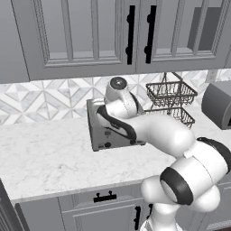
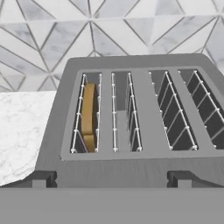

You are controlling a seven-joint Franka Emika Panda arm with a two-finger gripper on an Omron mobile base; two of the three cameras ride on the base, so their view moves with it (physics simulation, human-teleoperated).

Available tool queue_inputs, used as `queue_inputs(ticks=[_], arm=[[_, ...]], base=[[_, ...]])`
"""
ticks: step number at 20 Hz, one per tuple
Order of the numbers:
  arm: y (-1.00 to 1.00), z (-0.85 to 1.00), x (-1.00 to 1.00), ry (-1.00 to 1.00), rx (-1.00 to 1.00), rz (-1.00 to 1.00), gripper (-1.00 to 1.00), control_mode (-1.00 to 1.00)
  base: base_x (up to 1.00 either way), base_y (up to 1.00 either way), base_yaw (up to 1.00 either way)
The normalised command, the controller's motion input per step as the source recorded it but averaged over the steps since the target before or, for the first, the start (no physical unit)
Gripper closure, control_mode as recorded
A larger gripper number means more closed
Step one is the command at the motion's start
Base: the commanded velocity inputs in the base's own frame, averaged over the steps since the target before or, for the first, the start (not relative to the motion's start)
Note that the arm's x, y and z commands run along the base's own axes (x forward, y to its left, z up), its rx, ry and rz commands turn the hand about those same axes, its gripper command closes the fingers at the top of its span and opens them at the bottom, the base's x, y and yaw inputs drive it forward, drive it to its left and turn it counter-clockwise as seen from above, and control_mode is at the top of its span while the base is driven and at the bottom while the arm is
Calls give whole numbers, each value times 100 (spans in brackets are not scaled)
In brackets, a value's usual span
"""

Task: Start the toaster. Once the lever pops up, take the bread to the plate on the dining counter.

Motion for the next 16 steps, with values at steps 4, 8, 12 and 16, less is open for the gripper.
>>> queue_inputs(ticks=[4,8,12,16], arm=[[0,-4,10,1,0,5,-100,-100],[6,-14,4,0,0,1,-100,-100],[20,-22,0,0,0,0,-100,-100],[14,-12,11,0,0,0,-100,-100]], base=[[0,0,0],[0,0,0],[0,0,0],[0,0,0]])
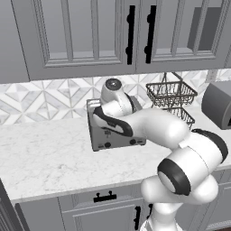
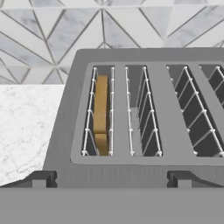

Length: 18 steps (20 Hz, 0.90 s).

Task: Start the toaster. Once the lever pops up, take the bread to the plate on the dining counter.

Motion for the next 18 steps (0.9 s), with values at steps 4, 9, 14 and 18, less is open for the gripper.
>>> queue_inputs(ticks=[4,9,14,18], arm=[[0,-2,42,3,0,0,-100,-100],[0,-12,26,1,0,0,-100,-100],[0,-13,12,0,0,0,-100,-100],[0,-14,2,0,0,0,-100,-100]], base=[[0,0,0],[0,0,0],[0,0,0],[0,0,0]])
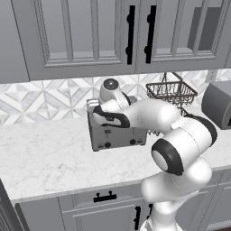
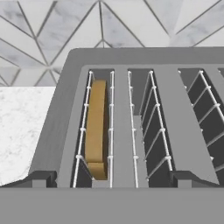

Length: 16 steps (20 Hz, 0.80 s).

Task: Start the toaster. Once the lever pops up, take the bread to the plate on the dining counter.

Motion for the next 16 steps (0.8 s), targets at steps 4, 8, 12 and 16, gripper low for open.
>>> queue_inputs(ticks=[4,8,12,16], arm=[[0,-8,5,0,0,0,-100,-100],[11,-9,11,0,0,-1,-100,-100],[10,-14,16,0,0,-2,-100,-100],[8,-12,27,0,0,-2,-100,-100]], base=[[0,0,0],[0,0,0],[0,0,0],[0,0,0]])
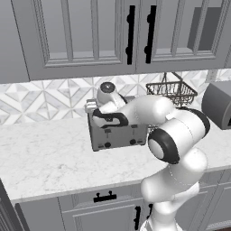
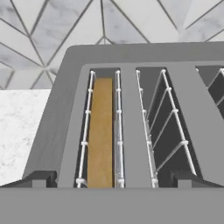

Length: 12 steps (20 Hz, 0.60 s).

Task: Start the toaster. Once the lever pops up, take the bread to the plate on the dining counter.

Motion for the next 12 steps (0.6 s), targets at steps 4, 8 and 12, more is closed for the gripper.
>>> queue_inputs(ticks=[4,8,12], arm=[[0,-4,47,0,0,-4,-100,-100],[10,-10,32,0,0,-6,-100,-100],[20,-14,3,0,0,-8,-100,-100]], base=[[0,0,0],[0,0,0],[0,0,0]])
